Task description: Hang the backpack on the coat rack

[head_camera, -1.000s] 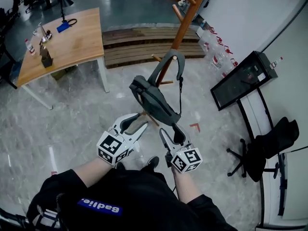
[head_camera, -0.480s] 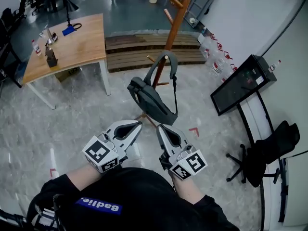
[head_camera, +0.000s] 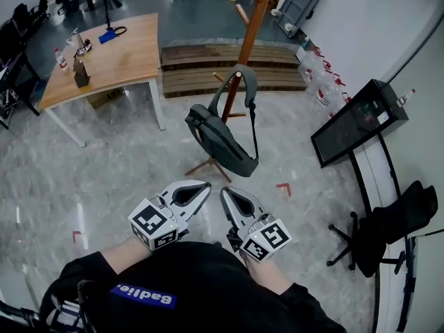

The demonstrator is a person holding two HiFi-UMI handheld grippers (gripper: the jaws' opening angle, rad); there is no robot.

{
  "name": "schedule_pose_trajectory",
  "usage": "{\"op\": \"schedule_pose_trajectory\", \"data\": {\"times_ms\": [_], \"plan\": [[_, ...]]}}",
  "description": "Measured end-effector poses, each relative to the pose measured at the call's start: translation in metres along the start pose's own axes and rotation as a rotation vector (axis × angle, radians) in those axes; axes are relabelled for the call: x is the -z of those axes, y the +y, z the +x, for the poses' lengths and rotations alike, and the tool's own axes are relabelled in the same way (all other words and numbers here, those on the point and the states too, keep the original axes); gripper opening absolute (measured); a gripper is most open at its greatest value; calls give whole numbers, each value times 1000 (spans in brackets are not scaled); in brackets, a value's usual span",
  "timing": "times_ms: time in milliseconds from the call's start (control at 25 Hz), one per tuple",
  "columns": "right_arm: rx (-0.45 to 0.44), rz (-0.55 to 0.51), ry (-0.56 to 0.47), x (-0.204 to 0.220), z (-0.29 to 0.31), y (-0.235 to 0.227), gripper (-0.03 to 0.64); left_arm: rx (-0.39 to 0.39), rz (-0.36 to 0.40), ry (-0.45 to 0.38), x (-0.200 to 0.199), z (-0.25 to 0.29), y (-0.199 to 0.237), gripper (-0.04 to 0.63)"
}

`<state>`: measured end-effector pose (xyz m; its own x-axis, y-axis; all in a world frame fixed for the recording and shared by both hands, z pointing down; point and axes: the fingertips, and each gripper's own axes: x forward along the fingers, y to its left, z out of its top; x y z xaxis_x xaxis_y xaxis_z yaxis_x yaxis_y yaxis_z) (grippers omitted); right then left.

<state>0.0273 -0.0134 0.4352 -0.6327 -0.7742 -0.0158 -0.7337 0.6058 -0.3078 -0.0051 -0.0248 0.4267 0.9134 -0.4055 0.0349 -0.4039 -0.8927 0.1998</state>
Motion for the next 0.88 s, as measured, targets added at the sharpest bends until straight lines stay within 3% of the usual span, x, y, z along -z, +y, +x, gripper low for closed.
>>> {"op": "schedule_pose_trajectory", "data": {"times_ms": [880], "plan": [[-52, -11, 20, -1, -9, 9, 5, -42, 18, 1, -1, -7, -14, 9]]}}
